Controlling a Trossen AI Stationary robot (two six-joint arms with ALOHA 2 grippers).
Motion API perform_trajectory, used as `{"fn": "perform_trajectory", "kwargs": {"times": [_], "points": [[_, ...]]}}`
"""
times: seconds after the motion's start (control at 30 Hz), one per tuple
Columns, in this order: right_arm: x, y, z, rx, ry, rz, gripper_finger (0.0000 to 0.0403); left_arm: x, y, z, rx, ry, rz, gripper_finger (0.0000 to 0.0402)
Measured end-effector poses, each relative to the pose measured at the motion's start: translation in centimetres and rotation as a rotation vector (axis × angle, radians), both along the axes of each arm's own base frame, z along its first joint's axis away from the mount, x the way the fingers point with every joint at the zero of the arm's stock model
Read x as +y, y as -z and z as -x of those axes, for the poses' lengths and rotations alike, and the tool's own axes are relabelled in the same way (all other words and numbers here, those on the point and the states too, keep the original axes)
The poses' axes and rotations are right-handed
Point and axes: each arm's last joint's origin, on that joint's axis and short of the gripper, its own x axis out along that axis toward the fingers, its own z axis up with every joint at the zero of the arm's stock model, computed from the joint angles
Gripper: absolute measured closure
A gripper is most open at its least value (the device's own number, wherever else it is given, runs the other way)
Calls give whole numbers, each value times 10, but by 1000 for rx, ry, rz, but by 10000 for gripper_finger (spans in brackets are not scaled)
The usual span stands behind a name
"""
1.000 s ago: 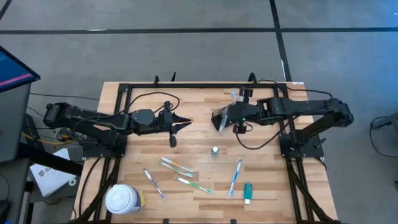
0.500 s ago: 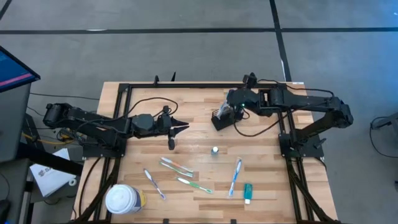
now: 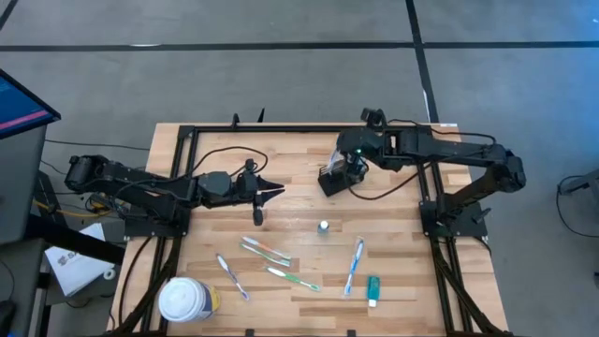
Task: Pick & Place toothbrushing station
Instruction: Put the blue toothbrush into the mesh organizer
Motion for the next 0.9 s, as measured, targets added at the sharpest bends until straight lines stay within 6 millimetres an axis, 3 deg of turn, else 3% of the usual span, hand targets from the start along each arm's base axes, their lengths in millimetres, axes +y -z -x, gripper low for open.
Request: {"fn": "perform_trajectory", "kwargs": {"times": [0.33,0.9], "points": [[-2,0,-1,-14,4,-3,403,0,0,0,0,0,0,362],[-6,25,-4,5,-1,4,403,0,0,0,2,0,0,362]]}}
